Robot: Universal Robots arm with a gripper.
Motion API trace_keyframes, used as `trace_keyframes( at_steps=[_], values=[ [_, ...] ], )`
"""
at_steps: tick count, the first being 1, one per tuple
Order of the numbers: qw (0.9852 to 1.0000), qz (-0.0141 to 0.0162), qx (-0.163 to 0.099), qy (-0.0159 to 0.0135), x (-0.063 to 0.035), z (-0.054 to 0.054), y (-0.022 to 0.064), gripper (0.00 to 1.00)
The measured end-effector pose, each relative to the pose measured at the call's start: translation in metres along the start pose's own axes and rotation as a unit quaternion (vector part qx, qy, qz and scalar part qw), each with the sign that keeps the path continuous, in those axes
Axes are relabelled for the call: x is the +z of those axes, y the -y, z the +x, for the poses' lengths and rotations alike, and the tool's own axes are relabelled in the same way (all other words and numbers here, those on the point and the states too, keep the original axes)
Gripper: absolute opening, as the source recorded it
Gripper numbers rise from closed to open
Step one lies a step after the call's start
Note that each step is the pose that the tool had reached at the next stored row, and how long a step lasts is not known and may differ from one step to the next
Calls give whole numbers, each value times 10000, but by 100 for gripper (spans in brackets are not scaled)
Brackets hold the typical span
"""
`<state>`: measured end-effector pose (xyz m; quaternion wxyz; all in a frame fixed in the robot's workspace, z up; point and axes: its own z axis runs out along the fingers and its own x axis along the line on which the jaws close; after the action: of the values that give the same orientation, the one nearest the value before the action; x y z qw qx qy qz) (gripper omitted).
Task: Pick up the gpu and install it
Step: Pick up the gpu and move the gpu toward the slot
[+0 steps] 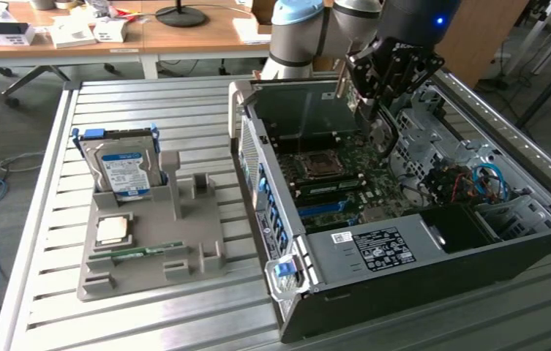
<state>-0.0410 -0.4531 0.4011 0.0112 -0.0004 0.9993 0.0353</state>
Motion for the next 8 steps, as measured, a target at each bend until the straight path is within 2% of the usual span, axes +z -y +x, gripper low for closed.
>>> trace_keyframes(
  at_steps=[8],
  values=[
    [10000, 0, 1, -12, 9, -186, 1, 26]
  ],
)
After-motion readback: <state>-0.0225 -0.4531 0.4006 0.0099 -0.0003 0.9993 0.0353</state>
